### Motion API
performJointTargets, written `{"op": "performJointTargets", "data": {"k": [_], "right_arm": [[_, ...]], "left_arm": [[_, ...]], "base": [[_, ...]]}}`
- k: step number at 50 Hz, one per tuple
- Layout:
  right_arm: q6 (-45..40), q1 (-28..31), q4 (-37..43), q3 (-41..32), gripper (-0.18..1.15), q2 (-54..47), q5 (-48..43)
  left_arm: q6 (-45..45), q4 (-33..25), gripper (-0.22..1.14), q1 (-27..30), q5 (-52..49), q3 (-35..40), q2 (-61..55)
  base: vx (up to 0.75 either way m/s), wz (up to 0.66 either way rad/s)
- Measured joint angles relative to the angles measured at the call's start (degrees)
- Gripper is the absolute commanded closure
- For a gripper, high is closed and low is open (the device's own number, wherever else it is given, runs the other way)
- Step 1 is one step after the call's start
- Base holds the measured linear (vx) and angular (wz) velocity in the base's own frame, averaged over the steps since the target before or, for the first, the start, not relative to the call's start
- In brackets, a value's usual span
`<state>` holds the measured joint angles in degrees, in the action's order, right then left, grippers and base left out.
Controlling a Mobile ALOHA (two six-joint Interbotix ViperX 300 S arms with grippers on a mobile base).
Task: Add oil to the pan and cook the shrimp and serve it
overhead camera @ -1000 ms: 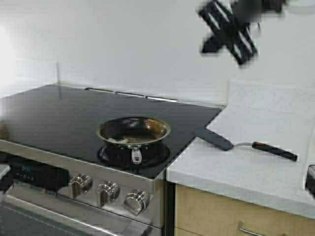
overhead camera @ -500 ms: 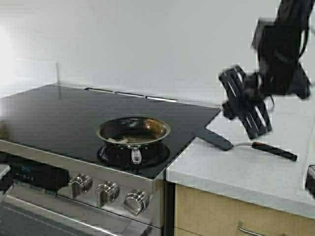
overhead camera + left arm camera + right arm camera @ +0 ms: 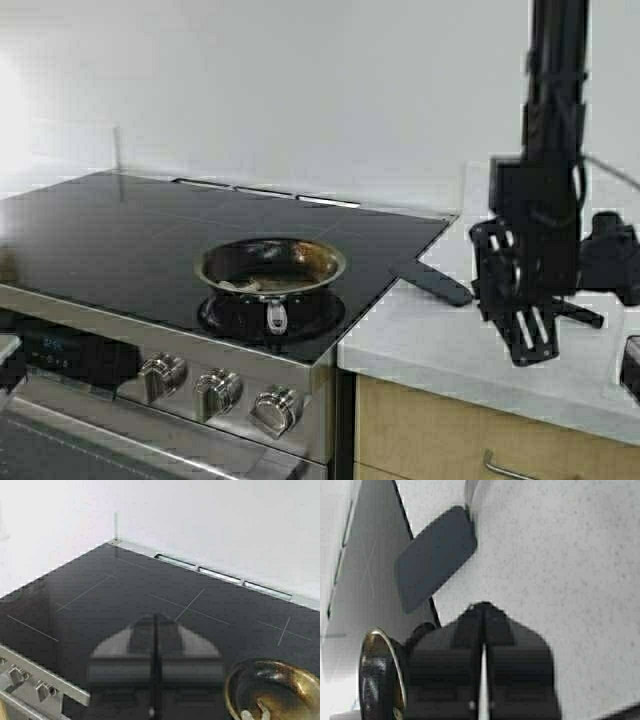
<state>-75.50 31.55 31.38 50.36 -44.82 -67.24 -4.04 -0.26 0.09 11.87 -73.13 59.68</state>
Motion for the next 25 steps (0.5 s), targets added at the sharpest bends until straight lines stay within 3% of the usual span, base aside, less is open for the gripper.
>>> {"op": "performJointTargets", "data": {"k": [3,5,11,25], "right_arm": [[-0.26,0.00,-0.18,-1.41,-0.06,-2.11,-3.43],[-0.53,0.00,-0.53,-2.29,-0.13,-3.16,-5.36],[-0.88,0.00,-1.14,-4.13,-0.05,-5.27,-7.73],[-1.14,-2.90,-1.05,-5.45,-0.07,-5.63,-8.00]], "left_arm": [[0.00,0.00,0.89,-0.09,0.00,0.00,0.00],[0.00,0.09,0.89,0.00,0.00,0.00,0.00],[0.00,0.00,0.89,-0.09,0.00,0.00,0.00],[-0.09,0.00,0.89,-0.09,0.00,0.00,-0.09]], "base": [[0.00,0.00],[0.00,0.00],[0.00,0.00],[0.00,0.00]]}}
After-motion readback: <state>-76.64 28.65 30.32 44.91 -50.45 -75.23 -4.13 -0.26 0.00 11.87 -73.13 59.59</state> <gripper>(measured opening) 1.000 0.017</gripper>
